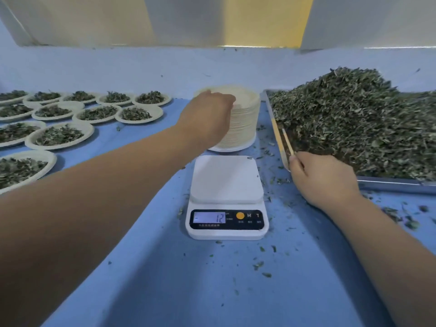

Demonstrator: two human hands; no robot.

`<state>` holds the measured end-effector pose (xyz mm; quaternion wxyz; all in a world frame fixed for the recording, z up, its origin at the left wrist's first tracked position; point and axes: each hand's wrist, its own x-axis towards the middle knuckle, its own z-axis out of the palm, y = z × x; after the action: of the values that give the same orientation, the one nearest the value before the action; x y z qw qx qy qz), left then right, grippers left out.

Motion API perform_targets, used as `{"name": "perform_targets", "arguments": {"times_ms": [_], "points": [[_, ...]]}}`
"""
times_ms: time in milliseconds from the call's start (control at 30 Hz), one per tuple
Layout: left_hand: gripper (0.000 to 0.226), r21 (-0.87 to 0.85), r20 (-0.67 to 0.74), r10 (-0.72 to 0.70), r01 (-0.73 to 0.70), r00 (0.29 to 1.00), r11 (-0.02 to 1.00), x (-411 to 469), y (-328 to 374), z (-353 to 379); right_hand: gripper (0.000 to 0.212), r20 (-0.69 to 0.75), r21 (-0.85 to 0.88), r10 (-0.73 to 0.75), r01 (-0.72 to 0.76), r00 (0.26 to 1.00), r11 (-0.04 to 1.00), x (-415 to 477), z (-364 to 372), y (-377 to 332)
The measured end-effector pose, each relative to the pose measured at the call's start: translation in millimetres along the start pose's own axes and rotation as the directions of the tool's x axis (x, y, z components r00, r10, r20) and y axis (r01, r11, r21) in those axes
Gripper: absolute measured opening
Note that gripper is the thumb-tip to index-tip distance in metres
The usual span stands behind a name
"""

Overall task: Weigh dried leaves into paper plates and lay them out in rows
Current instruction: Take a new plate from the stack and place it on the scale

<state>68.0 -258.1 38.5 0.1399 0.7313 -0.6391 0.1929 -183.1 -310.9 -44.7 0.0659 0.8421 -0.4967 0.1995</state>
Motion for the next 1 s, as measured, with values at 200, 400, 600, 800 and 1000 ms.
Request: {"name": "perform_targets", "arguments": {"times_ms": [200,400,600,800,1000], "points": [[0.029,0.260,0.102,0.149,-0.171,0.984,0.950,10.2,0.8,-9.2,0.045,-0.021,0.014,-0.024,0.025,0.999,1.000,-1.7,0.8,1.4],[0.031,0.437,0.130,0.228,-0.262,0.965,0.861,10.5,1.7,-12.8,0.046,-0.069,0.031,-0.030,0.032,0.997,0.999,-3.1,3.7,1.8],[0.067,0.427,0.093,0.268,-0.281,0.959,0.859,11.1,-0.7,-12.4,0.045,-0.069,0.046,-0.043,0.047,0.997,0.998,-4.0,3.4,2.0],[0.073,0.408,0.058,0.297,-0.294,0.953,0.864,13.1,-2.2,-15.1,0.045,-0.054,0.064,-0.040,0.044,0.998,0.997,-5.5,1.0,1.8],[0.036,0.173,-0.089,0.135,-0.119,0.987,0.978,17.9,-7.1,-15.7,0.045,-0.055,0.070,-0.042,0.046,0.998,0.997,-6.2,-0.6,0.5]]}}
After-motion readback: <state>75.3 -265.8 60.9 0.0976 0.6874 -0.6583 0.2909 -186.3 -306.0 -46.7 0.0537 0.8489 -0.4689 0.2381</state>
